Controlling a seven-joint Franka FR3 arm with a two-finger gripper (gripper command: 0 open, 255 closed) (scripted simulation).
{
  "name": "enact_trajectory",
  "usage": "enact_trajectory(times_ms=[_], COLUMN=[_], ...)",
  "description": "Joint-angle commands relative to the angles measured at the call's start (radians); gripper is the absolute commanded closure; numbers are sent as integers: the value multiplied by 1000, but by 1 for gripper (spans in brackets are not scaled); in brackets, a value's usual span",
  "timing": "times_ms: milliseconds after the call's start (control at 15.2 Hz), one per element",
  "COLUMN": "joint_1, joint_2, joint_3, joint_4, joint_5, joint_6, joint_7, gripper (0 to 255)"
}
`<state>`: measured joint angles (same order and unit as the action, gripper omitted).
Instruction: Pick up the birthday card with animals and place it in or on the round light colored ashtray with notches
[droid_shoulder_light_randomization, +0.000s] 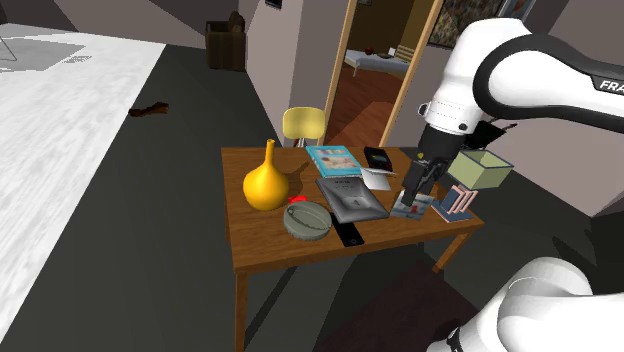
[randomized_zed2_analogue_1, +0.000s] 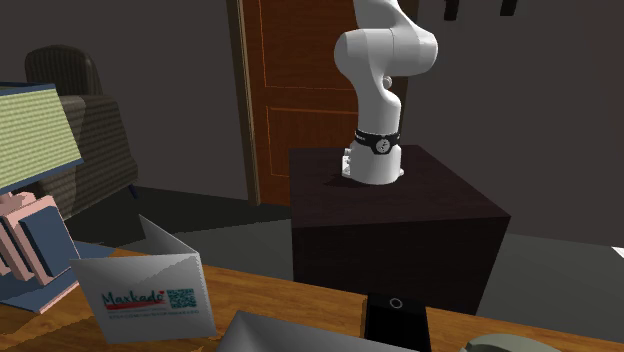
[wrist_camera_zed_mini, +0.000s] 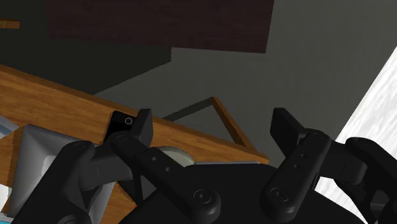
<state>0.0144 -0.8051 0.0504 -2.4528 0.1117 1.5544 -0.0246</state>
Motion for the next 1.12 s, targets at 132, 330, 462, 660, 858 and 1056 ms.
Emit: enact_trajectory(times_ms=[132,330,462,660,858,1056], joint_1=[-20,-50,-70,-100,-127,-152], joint_2=[24,69,106,169,242,323], joint_3=[-26,-66,-92,-133,-173,-214], joint_4=[-23,-50,-62,-71,-69,-57], joint_5=[-27,-67,-91,-125,-154,-177], joint_6=[49,126,178,258,337,415], joint_7=[-27,-66,-91,-126,-161,-195], gripper=[0,0,0,0,0,0])
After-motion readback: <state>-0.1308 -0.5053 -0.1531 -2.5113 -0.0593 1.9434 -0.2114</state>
